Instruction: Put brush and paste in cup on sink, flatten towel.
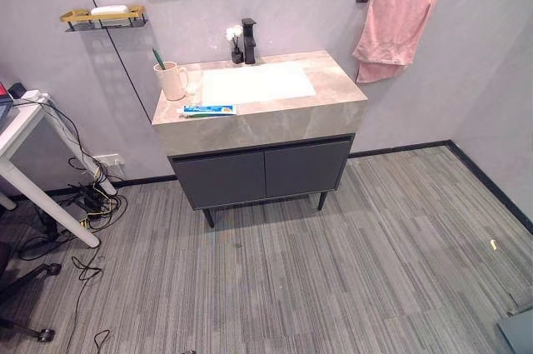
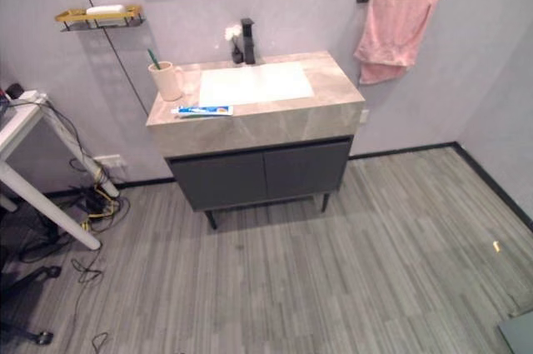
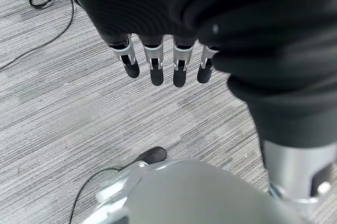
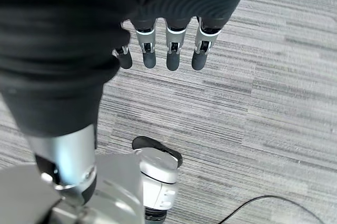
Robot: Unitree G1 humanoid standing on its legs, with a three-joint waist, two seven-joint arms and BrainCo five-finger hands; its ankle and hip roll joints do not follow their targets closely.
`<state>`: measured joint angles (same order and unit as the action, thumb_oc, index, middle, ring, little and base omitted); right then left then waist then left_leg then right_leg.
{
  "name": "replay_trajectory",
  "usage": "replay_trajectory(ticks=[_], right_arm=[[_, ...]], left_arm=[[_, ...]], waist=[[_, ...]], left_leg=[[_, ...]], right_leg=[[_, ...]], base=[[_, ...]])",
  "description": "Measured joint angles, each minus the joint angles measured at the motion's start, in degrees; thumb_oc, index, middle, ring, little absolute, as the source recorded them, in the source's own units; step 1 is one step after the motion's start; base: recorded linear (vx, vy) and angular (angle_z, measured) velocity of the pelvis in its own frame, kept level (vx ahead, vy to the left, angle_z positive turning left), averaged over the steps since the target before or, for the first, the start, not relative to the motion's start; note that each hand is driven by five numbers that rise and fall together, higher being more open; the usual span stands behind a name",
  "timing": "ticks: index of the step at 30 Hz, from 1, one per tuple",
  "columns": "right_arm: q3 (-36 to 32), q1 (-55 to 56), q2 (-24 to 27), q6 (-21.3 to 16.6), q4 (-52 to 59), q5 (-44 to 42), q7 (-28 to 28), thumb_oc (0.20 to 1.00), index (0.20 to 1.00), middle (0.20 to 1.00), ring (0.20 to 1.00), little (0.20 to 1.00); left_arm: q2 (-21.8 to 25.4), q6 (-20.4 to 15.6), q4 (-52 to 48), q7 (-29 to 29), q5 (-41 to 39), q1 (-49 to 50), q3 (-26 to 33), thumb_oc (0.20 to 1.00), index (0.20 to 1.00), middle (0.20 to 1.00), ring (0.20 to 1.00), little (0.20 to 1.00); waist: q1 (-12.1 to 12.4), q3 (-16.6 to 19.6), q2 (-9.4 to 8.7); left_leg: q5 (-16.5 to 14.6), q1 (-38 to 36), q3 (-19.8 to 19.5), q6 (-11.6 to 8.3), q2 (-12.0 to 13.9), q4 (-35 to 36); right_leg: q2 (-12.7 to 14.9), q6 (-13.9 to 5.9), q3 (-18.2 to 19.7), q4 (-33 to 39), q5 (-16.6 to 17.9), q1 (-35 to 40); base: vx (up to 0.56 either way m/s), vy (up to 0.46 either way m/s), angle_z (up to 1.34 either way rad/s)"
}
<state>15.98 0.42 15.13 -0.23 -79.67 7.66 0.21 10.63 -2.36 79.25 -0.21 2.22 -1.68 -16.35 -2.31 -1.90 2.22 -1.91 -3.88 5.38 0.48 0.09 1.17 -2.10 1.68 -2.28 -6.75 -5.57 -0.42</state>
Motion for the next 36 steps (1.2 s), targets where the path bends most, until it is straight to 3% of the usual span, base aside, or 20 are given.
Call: replay_trajectory(ticks=[5,19,36], right_arm=[[-0.1,-0.2,0.1,0.0,-0.2,0.0,-0.1,1.0,1.0,1.0,1.0,1.0],[-1.3,-1.1,1.2,0.0,-0.5,-1.4,1.3,1.0,1.0,1.0,1.0,1.0],[-0.5,0.3,0.3,0.0,-0.6,-1.2,1.3,1.0,1.0,1.0,1.0,1.0]], left_arm=[[-0.2,-0.1,-0.3,0.0,-0.3,0.6,0.4,1.0,1.0,1.0,1.0,1.0],[-0.3,0.0,0.1,-0.4,-1.1,1.3,0.2,1.0,1.0,1.0,1.0,1.0],[0.3,0.0,0.1,-0.1,-1.2,0.6,0.4,1.0,1.0,1.0,1.0,1.0]], waist=[[0.0,0.0,0.95],[0.3,1.6,1.28],[0.4,0.0,-0.81]], left_leg=[[0.2,-0.1,-0.1,-0.18,0.0,0.0],[0.3,-1.2,-1.5,-0.35,0.1,0.9],[0.3,-1.0,-0.9,-0.39,0.3,1.1]], right_leg=[[0.0,0.12,-0.2,0.3,0.1,0.5],[-0.1,0.16,-1.4,2.1,0.3,2.1],[-0.3,0.12,-1.0,1.7,0.0,1.5]], base=[[0.02,0.004,0.01],[0.02,-0.002,0.05],[0.01,0.001,-0.01]])
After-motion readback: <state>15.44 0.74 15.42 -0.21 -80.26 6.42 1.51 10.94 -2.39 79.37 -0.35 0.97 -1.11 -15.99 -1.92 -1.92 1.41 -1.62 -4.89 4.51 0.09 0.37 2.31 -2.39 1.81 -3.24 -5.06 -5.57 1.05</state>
